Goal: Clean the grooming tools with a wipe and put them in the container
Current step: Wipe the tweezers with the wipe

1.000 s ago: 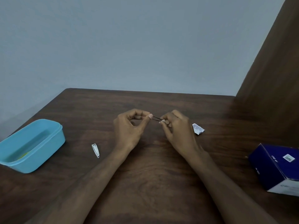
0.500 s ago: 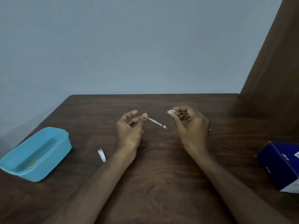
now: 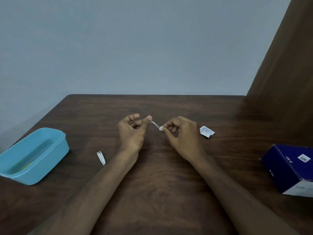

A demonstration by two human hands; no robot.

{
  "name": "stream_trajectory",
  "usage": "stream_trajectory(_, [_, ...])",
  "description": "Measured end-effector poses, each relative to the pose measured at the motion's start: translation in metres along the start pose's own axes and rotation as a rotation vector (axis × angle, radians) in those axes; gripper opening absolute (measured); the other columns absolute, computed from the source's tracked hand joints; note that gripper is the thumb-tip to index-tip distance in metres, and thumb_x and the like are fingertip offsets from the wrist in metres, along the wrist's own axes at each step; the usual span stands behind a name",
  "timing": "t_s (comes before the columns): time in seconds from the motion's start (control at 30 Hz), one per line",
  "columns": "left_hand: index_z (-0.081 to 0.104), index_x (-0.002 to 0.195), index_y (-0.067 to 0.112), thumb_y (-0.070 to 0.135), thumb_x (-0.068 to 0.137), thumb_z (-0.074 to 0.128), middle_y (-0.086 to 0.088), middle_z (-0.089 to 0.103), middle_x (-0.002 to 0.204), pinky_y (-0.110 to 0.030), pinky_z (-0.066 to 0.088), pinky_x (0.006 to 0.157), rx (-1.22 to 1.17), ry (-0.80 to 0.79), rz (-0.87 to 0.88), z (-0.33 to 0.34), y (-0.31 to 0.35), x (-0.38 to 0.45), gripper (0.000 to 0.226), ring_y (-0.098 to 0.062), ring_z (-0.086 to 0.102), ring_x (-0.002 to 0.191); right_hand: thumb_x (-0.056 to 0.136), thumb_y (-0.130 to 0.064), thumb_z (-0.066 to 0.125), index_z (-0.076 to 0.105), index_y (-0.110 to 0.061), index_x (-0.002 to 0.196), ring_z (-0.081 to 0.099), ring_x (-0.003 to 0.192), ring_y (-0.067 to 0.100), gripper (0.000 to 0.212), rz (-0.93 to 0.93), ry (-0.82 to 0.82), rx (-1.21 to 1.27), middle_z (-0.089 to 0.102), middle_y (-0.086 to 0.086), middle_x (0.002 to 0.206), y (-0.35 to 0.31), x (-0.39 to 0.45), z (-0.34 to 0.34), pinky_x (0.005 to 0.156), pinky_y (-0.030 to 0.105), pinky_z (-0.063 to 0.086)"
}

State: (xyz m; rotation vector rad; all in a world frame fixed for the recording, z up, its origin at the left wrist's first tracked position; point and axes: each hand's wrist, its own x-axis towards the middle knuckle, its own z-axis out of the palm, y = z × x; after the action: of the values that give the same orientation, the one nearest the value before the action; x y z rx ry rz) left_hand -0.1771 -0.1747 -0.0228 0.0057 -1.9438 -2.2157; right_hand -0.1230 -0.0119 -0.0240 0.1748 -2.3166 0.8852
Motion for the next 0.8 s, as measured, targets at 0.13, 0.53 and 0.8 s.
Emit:
stream_trajectory(0.13, [0.061, 0.107, 0.018, 0.022, 0.087, 0.089, 0.013, 0.07, 0.061, -0.017, 0.047, 0.052, -0.025, 0.03, -0.004, -0.003, 0.001, 0.0, 0.035, 0.0, 0.051, 0.047, 0.083, -0.019, 0.084, 0.077, -0.021, 0.076, 0.059, 0.061, 0.004, 0.01, 0.113, -0.117, -0.106, 0.065, -0.01, 0.069, 0.016, -0.001, 0.0, 0.065, 0.025, 0.048])
stream_trajectory(0.53, [0.059, 0.105, 0.021, 0.023, 0.086, 0.09, 0.01, 0.074, 0.069, -0.014, 0.045, 0.05, -0.1, 0.038, -0.009, -0.002, 0.01, -0.006, 0.036, 0.002, 0.049, 0.048, 0.087, -0.019, 0.081, 0.068, -0.02, 0.075, 0.069, 0.069, 0.0, 0.017, 0.215, 0.108, 0.016, 0.071, -0.016, 0.07, 0.016, 0.003, -0.004, 0.066, 0.015, 0.05])
stream_trajectory(0.8, [0.066, 0.117, 0.021, 0.022, 0.089, 0.086, 0.012, 0.078, 0.076, -0.014, 0.046, 0.054, -0.26, 0.041, -0.007, -0.004, 0.014, -0.003, 0.035, 0.005, 0.061, 0.063, 0.094, -0.01, 0.08, 0.07, -0.003, 0.087, 0.08, 0.084, 0.024, 0.014, 0.334, -0.068, 0.618, 0.082, 0.007, 0.089, 0.0, 0.002, 0.002, 0.077, 0.04, 0.063])
